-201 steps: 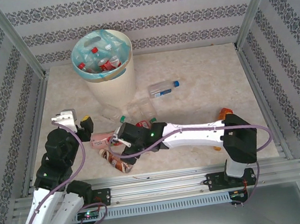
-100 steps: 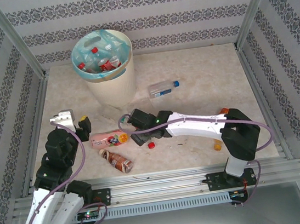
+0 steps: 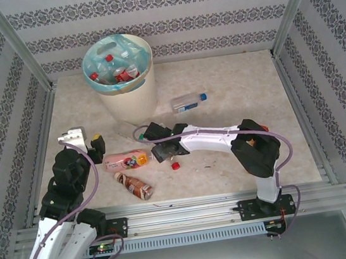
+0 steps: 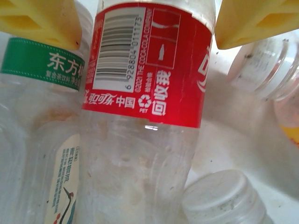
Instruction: Put the plastic bottles in the bin
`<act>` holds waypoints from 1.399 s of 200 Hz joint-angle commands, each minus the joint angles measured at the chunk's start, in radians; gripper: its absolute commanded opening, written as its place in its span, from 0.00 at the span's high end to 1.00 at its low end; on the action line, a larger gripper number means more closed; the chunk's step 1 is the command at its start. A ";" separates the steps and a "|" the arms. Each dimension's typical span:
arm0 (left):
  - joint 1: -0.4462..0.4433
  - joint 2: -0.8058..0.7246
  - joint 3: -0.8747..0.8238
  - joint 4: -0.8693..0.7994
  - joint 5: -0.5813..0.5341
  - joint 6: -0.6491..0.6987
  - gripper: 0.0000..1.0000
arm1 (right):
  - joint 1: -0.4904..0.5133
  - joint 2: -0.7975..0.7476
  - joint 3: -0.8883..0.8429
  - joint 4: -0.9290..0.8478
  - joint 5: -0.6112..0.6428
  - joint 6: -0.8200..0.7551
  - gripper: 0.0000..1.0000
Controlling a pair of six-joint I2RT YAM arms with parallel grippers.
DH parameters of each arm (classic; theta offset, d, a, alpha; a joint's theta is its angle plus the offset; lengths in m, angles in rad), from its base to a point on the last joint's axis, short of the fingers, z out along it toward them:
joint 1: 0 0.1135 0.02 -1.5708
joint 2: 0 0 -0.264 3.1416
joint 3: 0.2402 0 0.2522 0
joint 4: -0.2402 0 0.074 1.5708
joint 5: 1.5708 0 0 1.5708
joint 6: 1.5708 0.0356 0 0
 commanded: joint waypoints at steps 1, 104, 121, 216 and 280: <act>-0.005 -0.002 -0.004 -0.018 -0.017 0.021 0.38 | -0.016 0.034 0.028 0.002 -0.031 0.037 0.29; -0.005 -0.003 0.006 0.026 0.040 0.012 0.37 | -0.025 -0.177 -0.102 0.018 -0.051 0.107 0.47; -0.004 0.008 0.018 0.059 0.118 -0.007 0.38 | -0.024 -0.284 -0.172 0.033 -0.062 0.140 0.48; -0.283 0.186 0.048 0.382 0.269 -0.139 0.39 | -0.038 -1.009 -0.591 0.264 0.076 0.380 0.54; -0.694 0.476 -0.092 1.078 0.182 0.080 0.26 | -0.079 -1.222 -0.641 0.498 0.292 0.477 0.56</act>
